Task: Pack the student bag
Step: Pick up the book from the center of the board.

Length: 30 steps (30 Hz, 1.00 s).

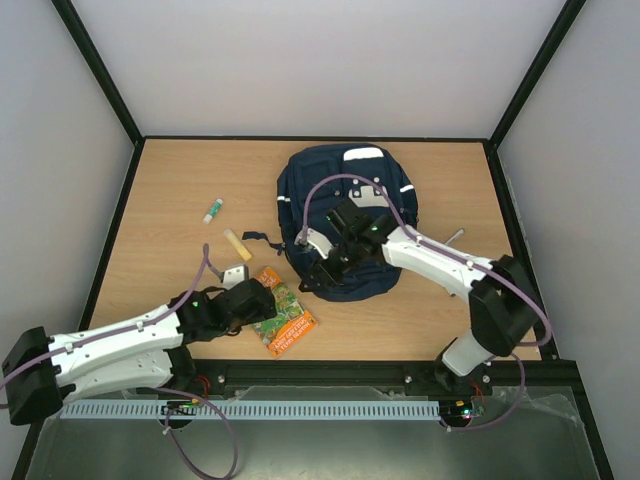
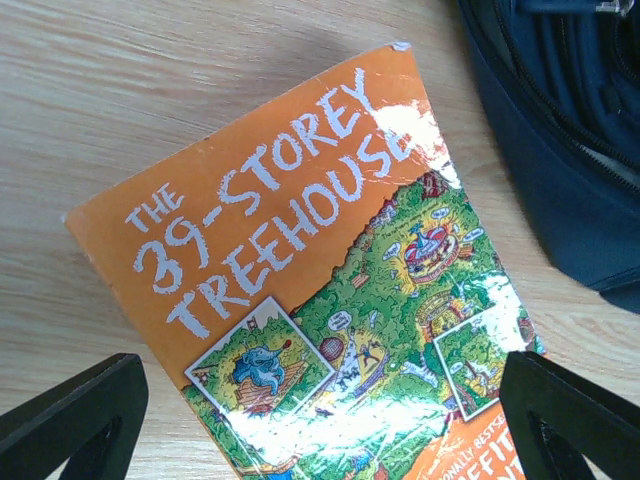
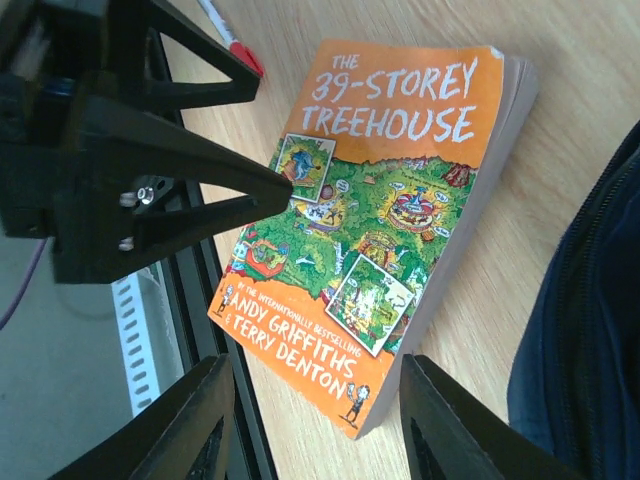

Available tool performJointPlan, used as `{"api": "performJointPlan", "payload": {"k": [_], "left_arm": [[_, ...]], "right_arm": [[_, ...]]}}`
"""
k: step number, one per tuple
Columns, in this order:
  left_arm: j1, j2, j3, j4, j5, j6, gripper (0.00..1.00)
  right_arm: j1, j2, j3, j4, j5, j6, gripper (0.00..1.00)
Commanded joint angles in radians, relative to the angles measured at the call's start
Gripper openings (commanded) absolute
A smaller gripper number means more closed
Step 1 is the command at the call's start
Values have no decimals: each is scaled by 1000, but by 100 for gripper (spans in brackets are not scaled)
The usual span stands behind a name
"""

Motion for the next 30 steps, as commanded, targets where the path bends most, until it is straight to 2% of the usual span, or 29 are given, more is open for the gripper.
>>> {"api": "performJointPlan", "payload": {"k": [1,8,17,20,27,30], "left_arm": [[10,-77,-42,23,-2,-93,99],[35,-161,-149,73,44,-186,98],[37,-143,-181,82,77,-215,96],[38,-121,-188,88,95,-229,96],[40,-84,-218,143,131,-249,96],[40,-74,-220,144,128,-255,96]], "right_arm": [[24,94,68,-89,-5,49,45],[57,264,105,-58,13,60,44],[89,421,167,-26,-2,88,42],[90,465,180,-20,-8,108,39],[88,526,177,-18,81,173,34],[88,543,167,-12,132,198,25]]}}
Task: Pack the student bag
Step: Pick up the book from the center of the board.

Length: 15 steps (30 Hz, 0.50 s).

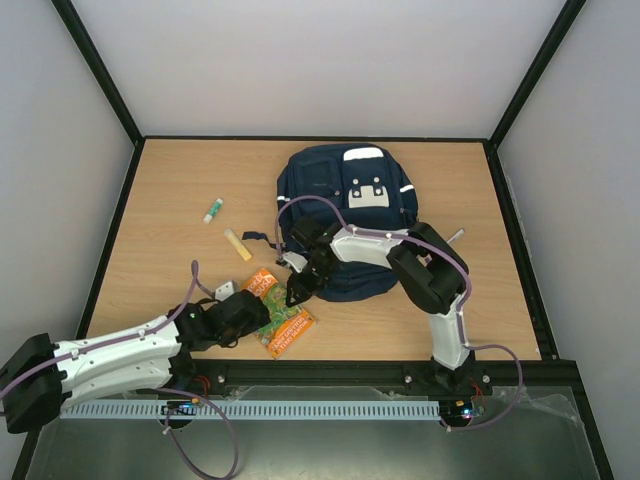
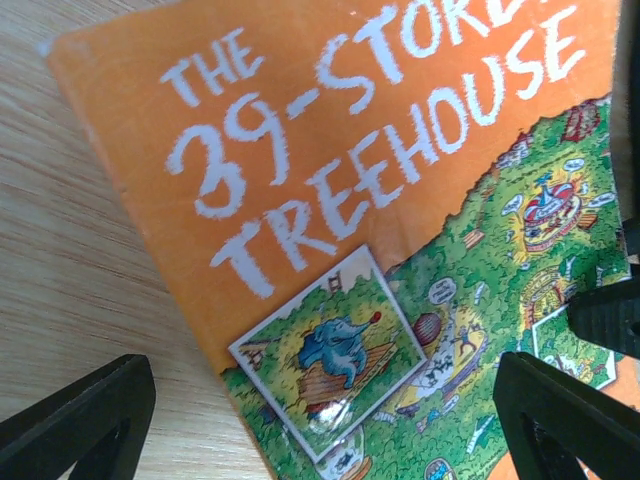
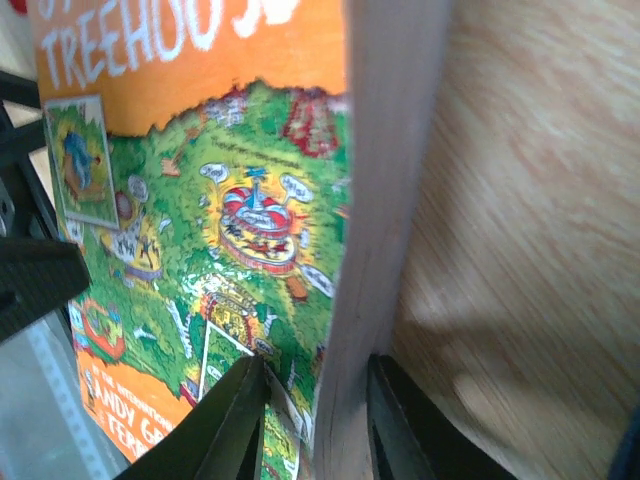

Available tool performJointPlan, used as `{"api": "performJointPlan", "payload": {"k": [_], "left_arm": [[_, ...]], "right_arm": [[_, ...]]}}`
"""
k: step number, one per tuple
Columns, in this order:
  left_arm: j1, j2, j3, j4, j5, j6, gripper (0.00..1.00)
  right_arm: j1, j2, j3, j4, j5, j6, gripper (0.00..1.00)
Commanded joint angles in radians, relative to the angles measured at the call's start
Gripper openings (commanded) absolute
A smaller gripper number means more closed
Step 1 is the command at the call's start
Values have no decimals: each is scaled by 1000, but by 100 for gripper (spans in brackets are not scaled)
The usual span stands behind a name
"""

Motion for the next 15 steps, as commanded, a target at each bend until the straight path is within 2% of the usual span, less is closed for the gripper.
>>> {"api": "performJointPlan", "payload": {"k": [1,8,15], "left_arm": [[6,13,-14,22,5,-29,96],[7,-17,-72,57,-15,-118,96],[8,-75,-117,95,-36,-195,96]], "right_arm": [[2,66,-8,-21,108,60,22],[-33,148,-34,-38,136,110,6],[-55,202,-49,-38,132,112,2]]}}
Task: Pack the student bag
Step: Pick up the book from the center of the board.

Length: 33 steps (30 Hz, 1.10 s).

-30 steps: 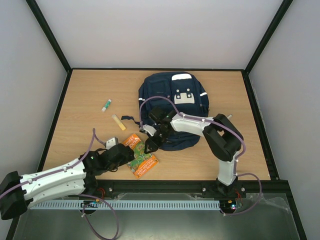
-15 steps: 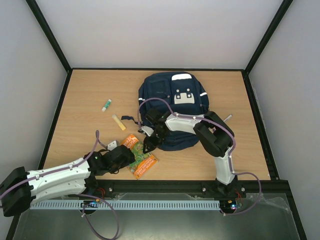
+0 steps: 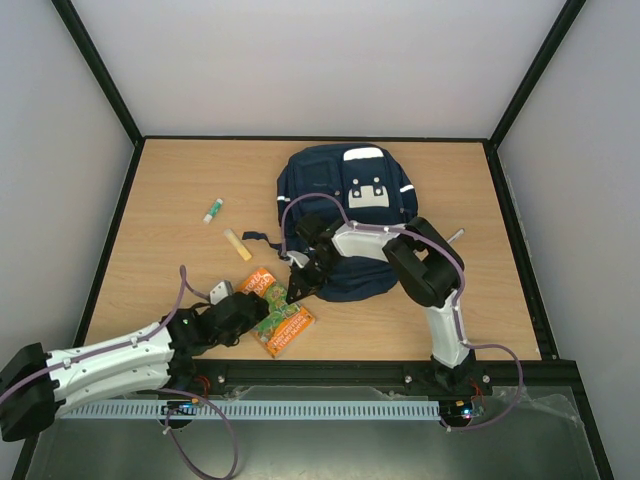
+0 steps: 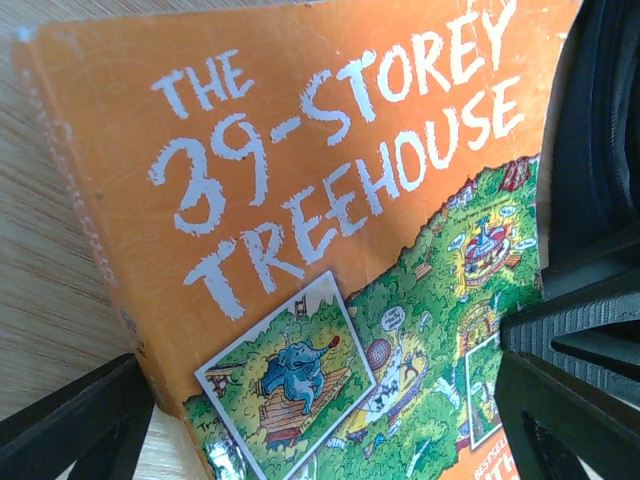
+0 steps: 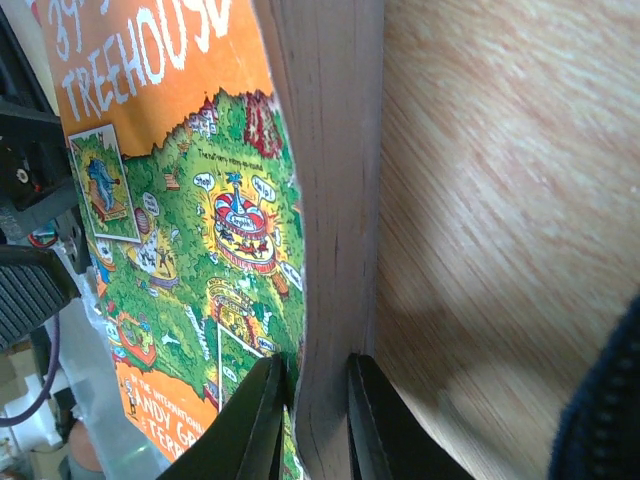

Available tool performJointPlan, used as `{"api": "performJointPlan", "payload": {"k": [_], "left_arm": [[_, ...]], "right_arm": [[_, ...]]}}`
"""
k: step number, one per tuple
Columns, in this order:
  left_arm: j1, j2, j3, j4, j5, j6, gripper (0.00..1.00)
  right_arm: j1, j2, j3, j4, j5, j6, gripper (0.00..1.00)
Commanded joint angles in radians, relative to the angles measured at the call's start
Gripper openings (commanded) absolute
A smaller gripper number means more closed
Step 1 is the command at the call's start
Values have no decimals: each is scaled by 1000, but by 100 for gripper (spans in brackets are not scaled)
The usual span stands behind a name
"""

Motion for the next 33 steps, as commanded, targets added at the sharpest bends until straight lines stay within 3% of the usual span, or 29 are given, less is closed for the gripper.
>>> {"api": "performJointPlan", "payload": {"k": [1,11,25,33], "left_arm": [[5,-14,-58,11,-6,-81,96],[5,70,-31,129,-53,-108,96],[4,68,110,263,-99,100,56],[1,-4,193,176,-130,186,32]], "right_arm": [[-7,151,-65,-43,240,24,2],[-6,209,-72,-44,182,10,2],[11,194,-72,-47,109,-7,5],[14,148,-76,-52,111,-23,12]]}}
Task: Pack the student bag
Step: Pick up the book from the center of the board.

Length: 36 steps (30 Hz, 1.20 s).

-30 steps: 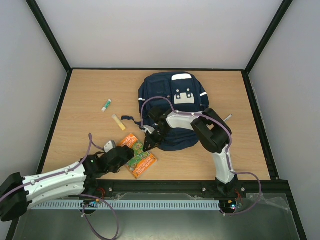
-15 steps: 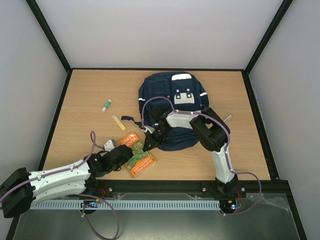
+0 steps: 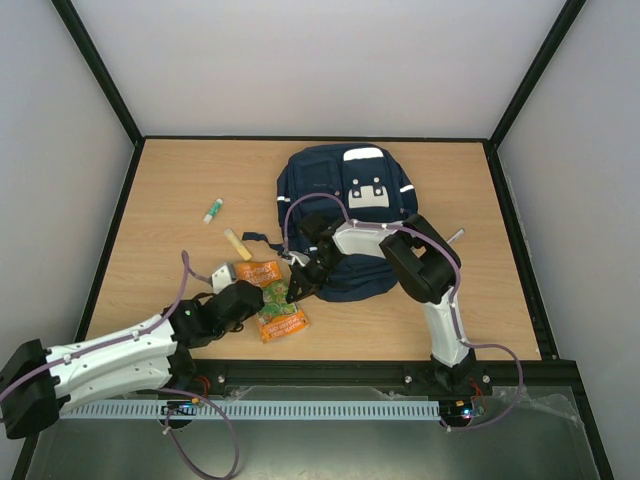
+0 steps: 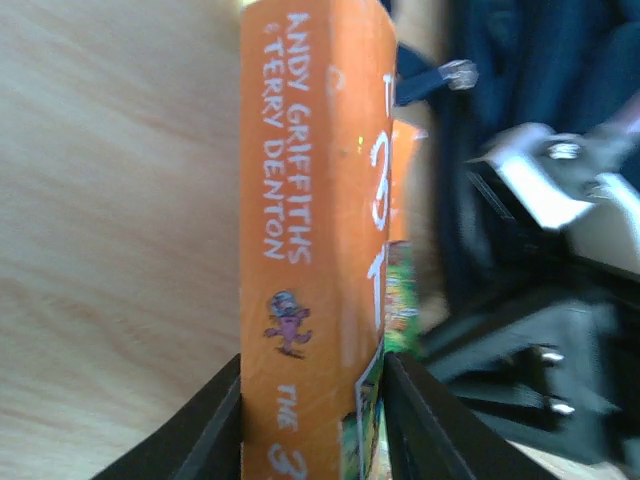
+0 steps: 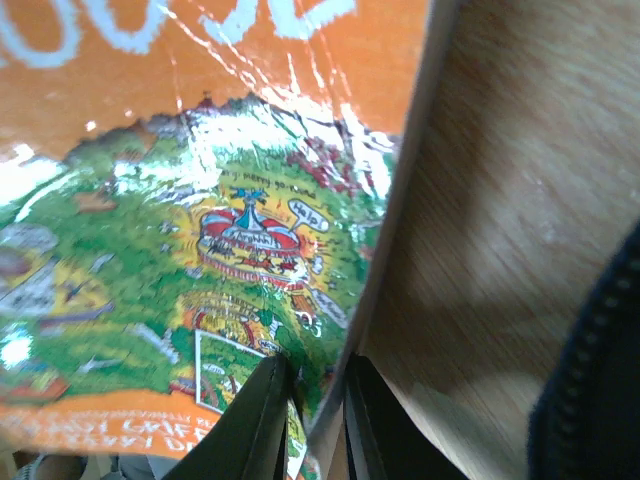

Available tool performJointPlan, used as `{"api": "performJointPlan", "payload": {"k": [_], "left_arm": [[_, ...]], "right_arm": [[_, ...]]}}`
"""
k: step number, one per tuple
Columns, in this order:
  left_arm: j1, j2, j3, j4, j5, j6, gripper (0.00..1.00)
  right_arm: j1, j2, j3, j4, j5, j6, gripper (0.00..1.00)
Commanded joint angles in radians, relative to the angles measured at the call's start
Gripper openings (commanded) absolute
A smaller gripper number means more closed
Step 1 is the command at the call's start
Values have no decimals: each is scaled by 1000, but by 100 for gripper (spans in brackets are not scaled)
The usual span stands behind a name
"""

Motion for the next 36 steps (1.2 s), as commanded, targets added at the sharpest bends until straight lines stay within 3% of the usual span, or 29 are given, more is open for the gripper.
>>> {"api": "performJointPlan", "payload": {"k": [1,6,11,18,22,26,31,36], "left_arm": [[-12,-71,117,113,3,88,29],[-10,-132,239,-31,-45,205,13],[-8,-137,390,-152,-94,320,3],[-6,-53,544,-170,-50,477,2],[-4,1,590,-135,-25,552,2],[1,91,651,-117,-8,644,2],[41,185,733,-40,126,747,2],[183,248,820,82,426,825,2]], "right_arm": [[40,81,-87,-44,226,-25,14],[32,-78,-115,-61,279,-58,26],[3,-294,-139,-84,280,-111,32],[-40,-609,-208,-74,312,-176,38],[-117,-771,-226,-97,378,-175,50],[-248,-892,-207,-154,334,-172,65],[-357,-1032,-222,-118,221,-189,99],[-385,-1070,-205,-43,176,-151,100]]}}
